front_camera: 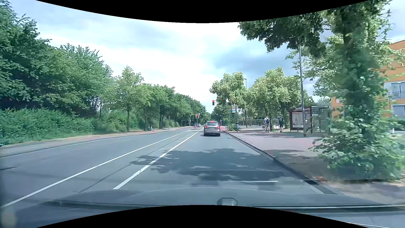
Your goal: Follow the waypoints while adhering to traffic rules and regulations
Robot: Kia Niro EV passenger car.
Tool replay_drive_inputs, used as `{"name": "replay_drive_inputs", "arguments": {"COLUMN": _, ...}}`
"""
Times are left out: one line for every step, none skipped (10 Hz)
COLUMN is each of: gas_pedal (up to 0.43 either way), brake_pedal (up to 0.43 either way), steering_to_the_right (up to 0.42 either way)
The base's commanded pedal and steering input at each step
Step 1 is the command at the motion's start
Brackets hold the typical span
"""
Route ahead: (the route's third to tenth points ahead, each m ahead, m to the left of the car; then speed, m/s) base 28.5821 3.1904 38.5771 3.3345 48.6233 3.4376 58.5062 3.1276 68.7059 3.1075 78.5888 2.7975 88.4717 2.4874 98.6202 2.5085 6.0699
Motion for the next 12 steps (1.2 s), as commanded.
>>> {"name": "replay_drive_inputs", "arguments": {"gas_pedal": 0.039, "brake_pedal": 0.012, "steering_to_the_right": 0.0}}
{"name": "replay_drive_inputs", "arguments": {"gas_pedal": 0.039, "brake_pedal": 0.012, "steering_to_the_right": 0.0}}
{"name": "replay_drive_inputs", "arguments": {"gas_pedal": 0.039, "brake_pedal": 0.018, "steering_to_the_right": 0.0}}
{"name": "replay_drive_inputs", "arguments": {"gas_pedal": 0.039, "brake_pedal": 0.018, "steering_to_the_right": 0.0}}
{"name": "replay_drive_inputs", "arguments": {"gas_pedal": 0.039, "brake_pedal": 0.012, "steering_to_the_right": 0.0}}
{"name": "replay_drive_inputs", "arguments": {"gas_pedal": 0.008, "brake_pedal": 0.012, "steering_to_the_right": -0.001}}
{"name": "replay_drive_inputs", "arguments": {"gas_pedal": 0.0, "brake_pedal": 0.012, "steering_to_the_right": -0.002}}
{"name": "replay_drive_inputs", "arguments": {"gas_pedal": 0.0, "brake_pedal": 0.018, "steering_to_the_right": -0.002}}
{"name": "replay_drive_inputs", "arguments": {"gas_pedal": 0.0, "brake_pedal": 0.018, "steering_to_the_right": -0.002}}
{"name": "replay_drive_inputs", "arguments": {"gas_pedal": 0.0, "brake_pedal": 0.012, "steering_to_the_right": -0.002}}
{"name": "replay_drive_inputs", "arguments": {"gas_pedal": 0.0, "brake_pedal": 0.012, "steering_to_the_right": -0.002}}
{"name": "replay_drive_inputs", "arguments": {"gas_pedal": 0.0, "brake_pedal": 0.012, "steering_to_the_right": -0.003}}
